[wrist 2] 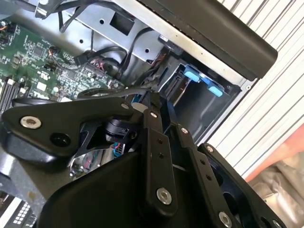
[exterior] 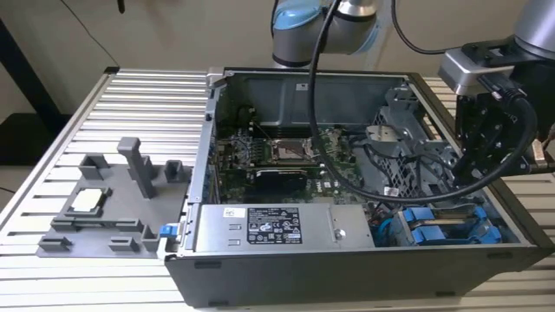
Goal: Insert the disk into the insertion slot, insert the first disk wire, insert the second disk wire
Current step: 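Insert the first disk wire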
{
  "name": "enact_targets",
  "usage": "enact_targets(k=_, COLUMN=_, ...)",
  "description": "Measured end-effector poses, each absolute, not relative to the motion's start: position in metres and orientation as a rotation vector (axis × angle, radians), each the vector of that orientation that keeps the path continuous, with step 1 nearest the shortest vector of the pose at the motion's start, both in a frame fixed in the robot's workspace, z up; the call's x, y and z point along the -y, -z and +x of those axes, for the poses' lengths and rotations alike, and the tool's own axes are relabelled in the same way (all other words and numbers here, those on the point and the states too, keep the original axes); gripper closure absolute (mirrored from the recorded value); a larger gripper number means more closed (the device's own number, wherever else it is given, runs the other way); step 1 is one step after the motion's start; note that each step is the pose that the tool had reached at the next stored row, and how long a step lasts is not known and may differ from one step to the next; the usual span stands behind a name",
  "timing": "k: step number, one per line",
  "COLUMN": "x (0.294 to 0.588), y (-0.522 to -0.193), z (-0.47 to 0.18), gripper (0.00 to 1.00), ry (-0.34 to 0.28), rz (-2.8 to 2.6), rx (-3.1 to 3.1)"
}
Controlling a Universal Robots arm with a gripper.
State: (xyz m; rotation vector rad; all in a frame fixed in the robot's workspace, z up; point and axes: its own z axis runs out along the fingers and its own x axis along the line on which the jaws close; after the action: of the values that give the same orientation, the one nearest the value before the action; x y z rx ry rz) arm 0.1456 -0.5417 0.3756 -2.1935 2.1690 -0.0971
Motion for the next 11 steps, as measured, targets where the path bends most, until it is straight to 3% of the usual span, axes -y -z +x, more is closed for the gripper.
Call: enact_targets(k=11, x=0.543, y=-0.370, z=0.163, gripper=0.81, ry=0.022, rz=-2.225, rx=-2.215)
